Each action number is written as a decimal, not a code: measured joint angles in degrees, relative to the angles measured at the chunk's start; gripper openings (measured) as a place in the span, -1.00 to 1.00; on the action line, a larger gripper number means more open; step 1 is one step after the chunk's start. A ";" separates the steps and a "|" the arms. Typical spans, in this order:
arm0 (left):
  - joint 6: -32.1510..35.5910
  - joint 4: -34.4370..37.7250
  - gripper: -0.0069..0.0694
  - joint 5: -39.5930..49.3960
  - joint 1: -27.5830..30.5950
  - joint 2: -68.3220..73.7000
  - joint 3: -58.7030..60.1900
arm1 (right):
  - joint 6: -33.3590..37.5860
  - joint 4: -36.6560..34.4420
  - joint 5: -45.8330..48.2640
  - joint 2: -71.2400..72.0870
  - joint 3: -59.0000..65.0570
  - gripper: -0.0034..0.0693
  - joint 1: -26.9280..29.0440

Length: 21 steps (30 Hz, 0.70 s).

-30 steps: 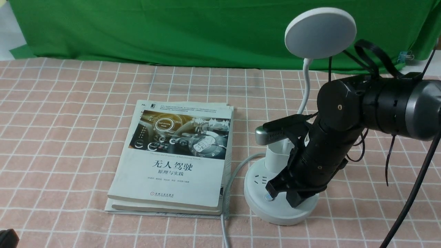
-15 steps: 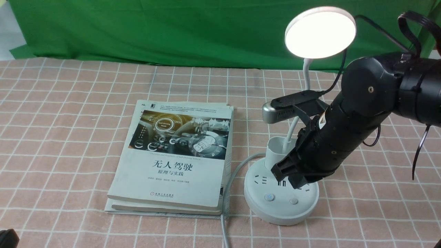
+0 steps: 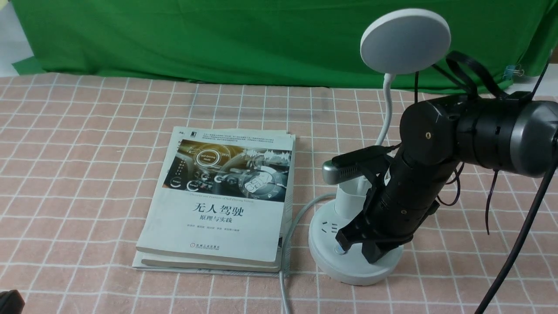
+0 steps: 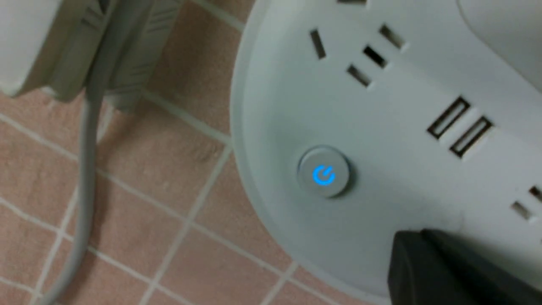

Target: Turn off the table lamp on the pink coffee tablecloth by hand.

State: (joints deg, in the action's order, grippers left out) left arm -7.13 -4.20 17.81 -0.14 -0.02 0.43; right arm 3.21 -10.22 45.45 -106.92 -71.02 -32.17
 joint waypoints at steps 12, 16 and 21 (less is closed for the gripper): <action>0.00 0.00 -0.80 0.00 0.00 0.00 0.00 | 0.00 0.49 2.30 11.35 1.82 -0.79 -0.10; 0.00 0.00 -0.80 0.00 0.00 0.00 0.00 | -0.05 1.05 2.64 17.60 5.31 -0.79 -0.40; 0.00 0.00 -0.80 0.00 0.00 0.00 0.00 | -0.56 1.18 2.71 29.44 13.96 -0.78 -0.58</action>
State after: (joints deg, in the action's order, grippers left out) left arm -7.13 -4.20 17.81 -0.14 -0.02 0.43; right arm 2.65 -9.04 48.16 -77.48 -57.05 -32.75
